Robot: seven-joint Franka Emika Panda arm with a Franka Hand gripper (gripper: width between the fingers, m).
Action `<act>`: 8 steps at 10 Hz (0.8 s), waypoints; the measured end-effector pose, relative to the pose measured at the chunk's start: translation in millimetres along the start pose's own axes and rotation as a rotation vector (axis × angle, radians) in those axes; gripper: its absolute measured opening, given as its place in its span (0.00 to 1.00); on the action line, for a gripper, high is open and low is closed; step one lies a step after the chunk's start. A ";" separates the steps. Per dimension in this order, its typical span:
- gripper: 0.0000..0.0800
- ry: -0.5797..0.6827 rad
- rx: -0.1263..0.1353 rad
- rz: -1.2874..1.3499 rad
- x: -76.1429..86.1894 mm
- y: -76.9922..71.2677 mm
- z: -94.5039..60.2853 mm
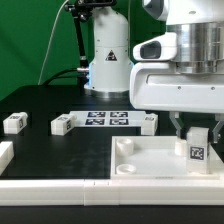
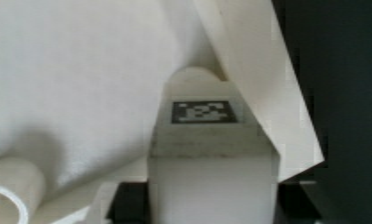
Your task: Assemble one leg
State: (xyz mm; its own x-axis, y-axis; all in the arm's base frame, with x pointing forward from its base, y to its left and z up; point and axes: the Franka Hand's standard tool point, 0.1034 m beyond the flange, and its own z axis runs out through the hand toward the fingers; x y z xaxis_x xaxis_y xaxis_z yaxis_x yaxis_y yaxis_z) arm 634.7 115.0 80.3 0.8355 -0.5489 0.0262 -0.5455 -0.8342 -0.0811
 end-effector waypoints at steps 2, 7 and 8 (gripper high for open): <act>0.36 0.003 -0.004 0.175 -0.7 -0.2 0.0; 0.67 -0.003 0.001 0.224 0.4 0.9 0.8; 0.67 -0.003 0.001 0.174 1.2 1.6 1.2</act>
Offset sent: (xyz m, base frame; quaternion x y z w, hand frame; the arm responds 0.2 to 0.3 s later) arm 0.0005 -0.0007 -0.0007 -0.0028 -0.0052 0.1411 0.9900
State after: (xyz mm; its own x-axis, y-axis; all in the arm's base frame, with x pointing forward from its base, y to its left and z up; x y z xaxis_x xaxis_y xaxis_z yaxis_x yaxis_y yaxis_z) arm 634.9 113.1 79.0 0.7290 -0.6845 0.0084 -0.6815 -0.7269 -0.0848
